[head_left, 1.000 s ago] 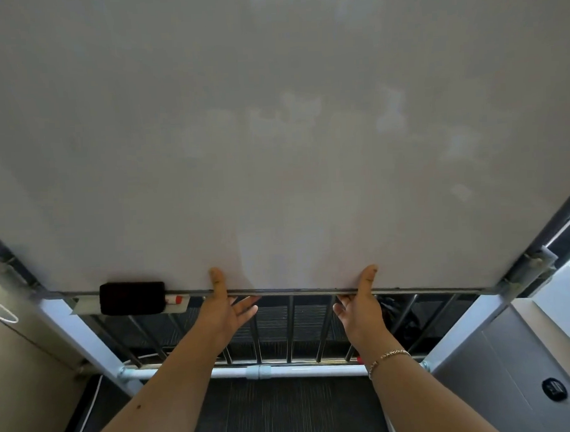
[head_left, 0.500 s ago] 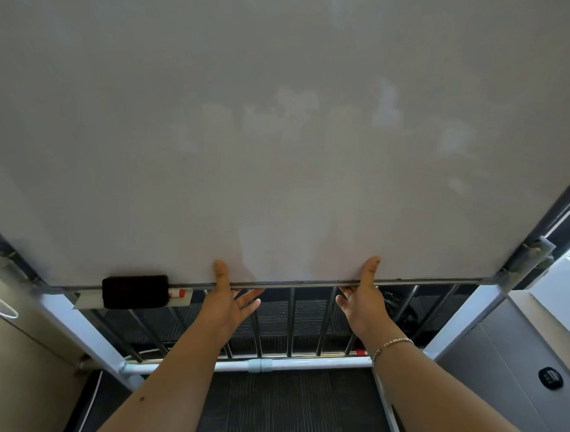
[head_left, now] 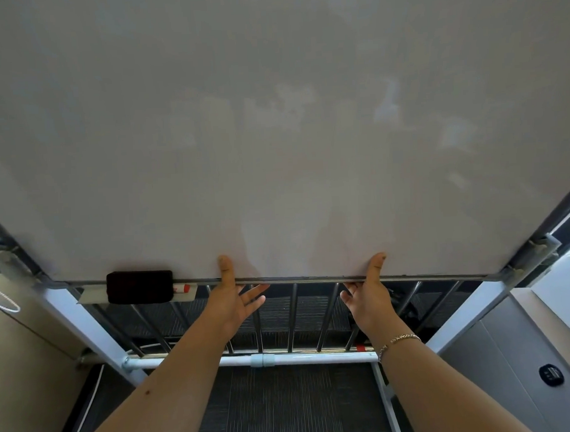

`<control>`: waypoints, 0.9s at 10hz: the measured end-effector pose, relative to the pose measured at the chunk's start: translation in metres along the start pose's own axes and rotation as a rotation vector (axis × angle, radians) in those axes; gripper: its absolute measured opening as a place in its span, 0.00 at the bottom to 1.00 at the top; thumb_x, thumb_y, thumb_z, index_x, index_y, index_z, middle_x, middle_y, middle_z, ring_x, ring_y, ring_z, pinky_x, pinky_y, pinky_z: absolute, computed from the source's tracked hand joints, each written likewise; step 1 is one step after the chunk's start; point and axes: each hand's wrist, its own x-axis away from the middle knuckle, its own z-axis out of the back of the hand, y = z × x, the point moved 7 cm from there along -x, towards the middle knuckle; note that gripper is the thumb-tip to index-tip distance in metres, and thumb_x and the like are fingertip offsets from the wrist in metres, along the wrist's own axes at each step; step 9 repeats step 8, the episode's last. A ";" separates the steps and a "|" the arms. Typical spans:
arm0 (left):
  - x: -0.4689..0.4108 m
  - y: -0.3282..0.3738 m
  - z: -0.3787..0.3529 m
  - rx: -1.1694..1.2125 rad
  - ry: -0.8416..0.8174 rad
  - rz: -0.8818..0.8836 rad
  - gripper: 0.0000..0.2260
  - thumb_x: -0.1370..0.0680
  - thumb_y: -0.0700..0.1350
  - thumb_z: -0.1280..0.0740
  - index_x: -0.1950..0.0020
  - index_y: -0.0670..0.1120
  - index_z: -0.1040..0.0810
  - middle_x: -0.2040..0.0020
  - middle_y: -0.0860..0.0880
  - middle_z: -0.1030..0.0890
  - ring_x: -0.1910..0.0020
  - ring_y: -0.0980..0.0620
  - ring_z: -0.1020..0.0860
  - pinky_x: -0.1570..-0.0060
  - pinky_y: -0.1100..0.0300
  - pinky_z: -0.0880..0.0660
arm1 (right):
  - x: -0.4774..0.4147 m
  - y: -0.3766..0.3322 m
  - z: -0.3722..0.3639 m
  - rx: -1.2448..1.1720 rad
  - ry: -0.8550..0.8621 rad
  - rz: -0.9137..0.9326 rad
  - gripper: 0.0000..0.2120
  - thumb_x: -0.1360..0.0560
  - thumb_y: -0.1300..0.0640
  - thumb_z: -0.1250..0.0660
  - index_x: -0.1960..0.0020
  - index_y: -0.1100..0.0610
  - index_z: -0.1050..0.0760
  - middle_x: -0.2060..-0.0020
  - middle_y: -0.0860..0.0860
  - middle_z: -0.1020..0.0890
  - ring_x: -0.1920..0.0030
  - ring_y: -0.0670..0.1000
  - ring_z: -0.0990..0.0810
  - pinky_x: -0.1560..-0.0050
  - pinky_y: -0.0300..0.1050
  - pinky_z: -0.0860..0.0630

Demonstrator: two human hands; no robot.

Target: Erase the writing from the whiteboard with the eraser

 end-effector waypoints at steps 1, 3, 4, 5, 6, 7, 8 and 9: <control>0.002 0.001 0.000 -0.005 -0.003 0.005 0.41 0.33 0.69 0.38 0.26 0.45 0.32 0.33 0.42 0.22 0.42 0.40 0.18 0.47 0.46 0.20 | 0.001 0.000 -0.001 -0.001 0.003 0.014 0.36 0.27 0.28 0.43 0.31 0.54 0.32 0.29 0.54 0.25 0.27 0.56 0.28 0.35 0.52 0.30; 0.001 0.001 0.001 0.007 -0.063 0.030 0.41 0.32 0.68 0.38 0.25 0.45 0.33 0.32 0.42 0.22 0.39 0.41 0.19 0.44 0.46 0.21 | 0.001 -0.001 0.000 0.004 -0.012 0.006 0.40 0.34 0.26 0.42 0.33 0.53 0.32 0.30 0.53 0.24 0.28 0.56 0.27 0.35 0.51 0.30; 0.001 0.003 0.002 0.089 -0.123 0.032 0.39 0.31 0.65 0.35 0.25 0.44 0.32 0.31 0.41 0.23 0.32 0.43 0.24 0.32 0.44 0.28 | 0.001 -0.002 0.000 -0.037 -0.051 0.001 0.36 0.31 0.27 0.41 0.35 0.53 0.29 0.33 0.52 0.23 0.34 0.53 0.24 0.37 0.50 0.28; 0.003 0.013 0.010 0.230 -0.090 -0.033 0.39 0.31 0.65 0.34 0.25 0.45 0.32 0.31 0.42 0.23 0.31 0.43 0.25 0.27 0.45 0.33 | 0.002 -0.001 0.002 -0.092 -0.099 -0.023 0.39 0.31 0.29 0.37 0.30 0.54 0.30 0.33 0.55 0.22 0.36 0.54 0.22 0.38 0.50 0.26; 0.001 0.023 0.022 0.357 -0.032 -0.087 0.40 0.32 0.65 0.31 0.25 0.46 0.32 0.31 0.42 0.23 0.33 0.43 0.24 0.28 0.45 0.31 | 0.007 -0.005 0.007 -0.106 -0.130 -0.070 0.40 0.31 0.31 0.35 0.28 0.56 0.31 0.35 0.58 0.20 0.35 0.57 0.21 0.36 0.51 0.25; -0.001 0.027 0.027 0.417 -0.017 -0.097 0.40 0.32 0.64 0.29 0.25 0.47 0.32 0.33 0.42 0.22 0.35 0.43 0.23 0.31 0.45 0.28 | 0.014 -0.014 0.018 -0.063 -0.183 -0.112 0.38 0.26 0.34 0.36 0.26 0.59 0.33 0.34 0.61 0.20 0.34 0.60 0.22 0.35 0.54 0.25; 0.001 0.027 0.024 0.441 -0.003 -0.086 0.39 0.33 0.63 0.28 0.26 0.46 0.31 0.33 0.42 0.22 0.35 0.42 0.23 0.29 0.44 0.29 | 0.030 -0.031 0.044 -0.084 -0.174 -0.150 0.39 0.20 0.39 0.38 0.20 0.62 0.43 0.30 0.65 0.26 0.32 0.62 0.24 0.33 0.57 0.27; 0.001 0.027 0.024 0.441 -0.003 -0.086 0.39 0.33 0.63 0.28 0.26 0.46 0.31 0.33 0.42 0.22 0.35 0.42 0.23 0.29 0.44 0.29 | 0.030 -0.031 0.044 -0.084 -0.174 -0.150 0.39 0.20 0.39 0.38 0.20 0.62 0.43 0.30 0.65 0.26 0.32 0.62 0.24 0.33 0.57 0.27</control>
